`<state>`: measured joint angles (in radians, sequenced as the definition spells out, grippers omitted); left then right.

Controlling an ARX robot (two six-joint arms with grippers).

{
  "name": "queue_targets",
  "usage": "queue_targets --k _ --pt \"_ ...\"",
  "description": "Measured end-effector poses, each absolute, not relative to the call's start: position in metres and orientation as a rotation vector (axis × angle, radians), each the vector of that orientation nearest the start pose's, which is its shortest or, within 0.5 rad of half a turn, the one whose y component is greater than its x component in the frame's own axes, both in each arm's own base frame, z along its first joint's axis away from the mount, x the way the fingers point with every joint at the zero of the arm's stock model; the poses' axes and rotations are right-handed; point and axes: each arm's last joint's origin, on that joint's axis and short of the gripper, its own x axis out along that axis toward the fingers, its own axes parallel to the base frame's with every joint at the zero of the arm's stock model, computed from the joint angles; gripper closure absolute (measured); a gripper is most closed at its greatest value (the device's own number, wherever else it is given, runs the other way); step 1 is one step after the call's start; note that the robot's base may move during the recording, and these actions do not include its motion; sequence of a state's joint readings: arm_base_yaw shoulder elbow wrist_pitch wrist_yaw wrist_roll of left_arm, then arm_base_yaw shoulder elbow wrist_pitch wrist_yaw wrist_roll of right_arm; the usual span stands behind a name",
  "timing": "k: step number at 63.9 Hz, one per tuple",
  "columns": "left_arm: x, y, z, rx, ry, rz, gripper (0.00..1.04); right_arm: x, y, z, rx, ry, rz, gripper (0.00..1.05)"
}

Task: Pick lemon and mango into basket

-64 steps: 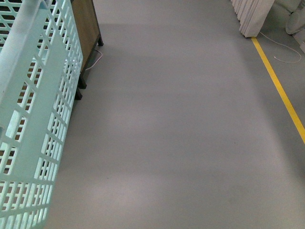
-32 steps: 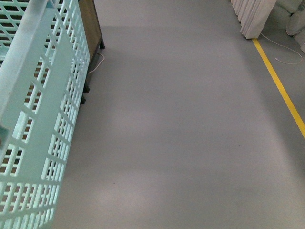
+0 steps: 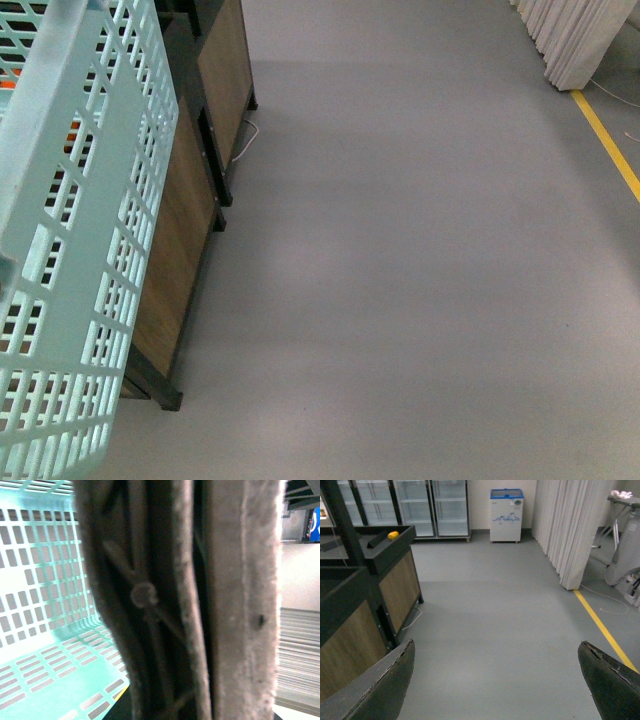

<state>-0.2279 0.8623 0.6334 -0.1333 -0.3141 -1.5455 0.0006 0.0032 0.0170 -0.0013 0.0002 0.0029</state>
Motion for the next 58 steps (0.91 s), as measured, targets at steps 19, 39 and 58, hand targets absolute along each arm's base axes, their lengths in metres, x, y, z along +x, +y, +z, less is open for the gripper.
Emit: queue_targets --k 19,39,58 --pt "0.1868 -0.0341 0.2728 -1.427 0.209 0.334 0.90 0.0969 0.0001 0.1689 0.003 -0.012 0.001 0.09" --pt "0.1867 -0.0341 0.2729 -1.427 0.208 0.333 0.90 0.0969 0.0001 0.1689 0.003 -0.012 0.002 0.09" --pt "0.1866 -0.0341 0.2730 -1.427 0.208 0.333 0.90 0.0969 0.0000 0.1689 0.003 -0.012 0.000 0.09"
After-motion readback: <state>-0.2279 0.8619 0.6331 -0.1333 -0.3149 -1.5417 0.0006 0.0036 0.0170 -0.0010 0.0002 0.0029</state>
